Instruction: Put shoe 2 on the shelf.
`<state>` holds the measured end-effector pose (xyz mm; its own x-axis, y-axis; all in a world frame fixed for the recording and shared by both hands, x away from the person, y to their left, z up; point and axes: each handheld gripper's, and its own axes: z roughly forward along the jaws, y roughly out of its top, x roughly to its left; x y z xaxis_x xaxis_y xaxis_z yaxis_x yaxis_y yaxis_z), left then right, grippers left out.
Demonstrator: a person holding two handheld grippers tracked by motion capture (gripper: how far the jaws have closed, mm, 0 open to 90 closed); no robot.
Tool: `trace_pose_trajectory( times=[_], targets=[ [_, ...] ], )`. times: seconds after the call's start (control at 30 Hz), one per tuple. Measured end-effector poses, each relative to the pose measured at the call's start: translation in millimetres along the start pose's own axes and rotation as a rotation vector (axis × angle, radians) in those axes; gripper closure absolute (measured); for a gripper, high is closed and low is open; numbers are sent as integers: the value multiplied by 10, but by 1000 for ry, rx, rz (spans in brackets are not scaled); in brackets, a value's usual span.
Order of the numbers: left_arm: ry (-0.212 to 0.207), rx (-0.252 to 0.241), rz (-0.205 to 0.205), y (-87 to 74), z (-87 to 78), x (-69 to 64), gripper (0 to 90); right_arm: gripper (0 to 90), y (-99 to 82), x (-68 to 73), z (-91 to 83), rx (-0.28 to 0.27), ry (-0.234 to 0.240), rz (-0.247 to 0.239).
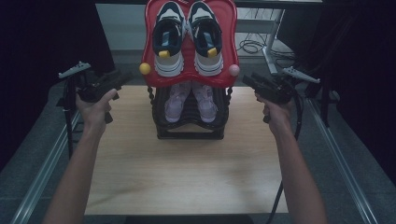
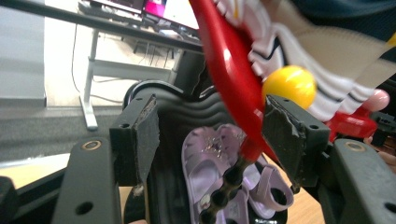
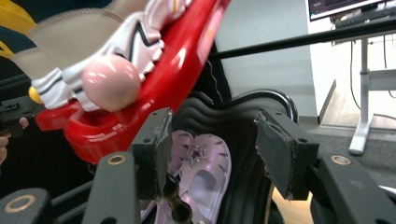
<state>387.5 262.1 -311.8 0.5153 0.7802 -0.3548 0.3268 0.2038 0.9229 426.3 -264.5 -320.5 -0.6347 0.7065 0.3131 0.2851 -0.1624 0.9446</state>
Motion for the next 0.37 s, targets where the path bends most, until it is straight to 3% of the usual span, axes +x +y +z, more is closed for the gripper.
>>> trace_pose_trajectory(
  times=[0.37],
  targets=[
    [8,6,7,10,6,-4,365,457,51,19,-10,-1,-8,-14]
  ],
)
